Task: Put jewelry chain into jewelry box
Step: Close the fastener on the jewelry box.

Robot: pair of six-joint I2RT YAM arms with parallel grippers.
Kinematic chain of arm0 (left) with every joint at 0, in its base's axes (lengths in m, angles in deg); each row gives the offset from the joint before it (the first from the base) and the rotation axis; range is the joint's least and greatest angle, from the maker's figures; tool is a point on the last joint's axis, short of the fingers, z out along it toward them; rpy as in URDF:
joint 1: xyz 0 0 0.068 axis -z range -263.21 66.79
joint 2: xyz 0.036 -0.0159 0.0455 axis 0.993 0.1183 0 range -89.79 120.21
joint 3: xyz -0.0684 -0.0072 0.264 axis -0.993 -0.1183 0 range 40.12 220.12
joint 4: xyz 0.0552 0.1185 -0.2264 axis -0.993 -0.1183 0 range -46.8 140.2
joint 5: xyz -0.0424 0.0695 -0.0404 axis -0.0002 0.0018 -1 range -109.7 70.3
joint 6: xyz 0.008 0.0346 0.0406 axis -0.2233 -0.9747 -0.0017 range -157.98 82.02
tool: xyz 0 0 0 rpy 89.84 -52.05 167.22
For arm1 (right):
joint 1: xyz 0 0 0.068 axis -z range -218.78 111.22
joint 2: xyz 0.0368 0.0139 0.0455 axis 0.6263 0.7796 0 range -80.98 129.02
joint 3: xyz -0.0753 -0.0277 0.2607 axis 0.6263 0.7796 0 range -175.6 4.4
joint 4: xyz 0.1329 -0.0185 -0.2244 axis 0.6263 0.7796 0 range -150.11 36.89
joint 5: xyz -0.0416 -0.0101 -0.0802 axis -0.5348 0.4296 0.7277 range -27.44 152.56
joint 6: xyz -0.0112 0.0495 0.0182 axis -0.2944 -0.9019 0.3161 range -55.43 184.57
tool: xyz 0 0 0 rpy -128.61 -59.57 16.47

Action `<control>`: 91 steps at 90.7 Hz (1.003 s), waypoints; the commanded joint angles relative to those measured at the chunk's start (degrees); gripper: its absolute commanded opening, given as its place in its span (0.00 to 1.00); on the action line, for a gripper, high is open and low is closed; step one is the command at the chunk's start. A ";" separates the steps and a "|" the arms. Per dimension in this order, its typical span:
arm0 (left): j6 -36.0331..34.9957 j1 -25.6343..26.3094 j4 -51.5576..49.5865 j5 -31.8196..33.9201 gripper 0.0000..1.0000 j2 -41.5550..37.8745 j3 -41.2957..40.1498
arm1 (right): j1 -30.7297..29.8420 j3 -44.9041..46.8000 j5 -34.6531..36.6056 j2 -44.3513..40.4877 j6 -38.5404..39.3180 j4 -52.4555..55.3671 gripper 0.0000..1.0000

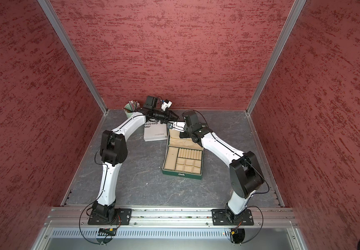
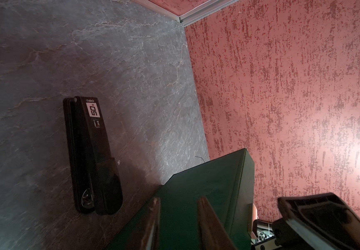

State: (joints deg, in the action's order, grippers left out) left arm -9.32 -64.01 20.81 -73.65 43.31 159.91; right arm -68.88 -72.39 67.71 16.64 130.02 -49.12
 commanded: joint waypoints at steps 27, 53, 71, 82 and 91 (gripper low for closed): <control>-1.85 0.13 -2.60 0.35 0.31 -1.23 -1.05 | 0.26 0.98 0.09 0.44 1.20 -3.60 0.96; -2.18 0.12 -2.62 0.08 0.30 -1.18 -1.05 | 0.15 -0.11 0.33 1.82 0.44 -4.73 0.87; -2.38 0.10 -2.69 -0.14 0.29 -1.18 -1.13 | 0.11 0.52 0.71 2.15 0.57 -5.55 0.86; -2.38 0.13 -2.69 -0.19 0.29 -1.19 -1.16 | 0.07 0.50 0.87 2.19 0.44 -5.88 0.86; -2.39 0.13 -2.84 -0.19 0.29 -1.26 -1.18 | 0.10 0.48 1.44 2.13 0.32 -6.60 0.86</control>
State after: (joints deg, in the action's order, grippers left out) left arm -9.58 -64.01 20.83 -73.89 43.29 159.91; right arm -68.88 -71.91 68.17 18.06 131.07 -53.43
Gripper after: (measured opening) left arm 0.294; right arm 0.862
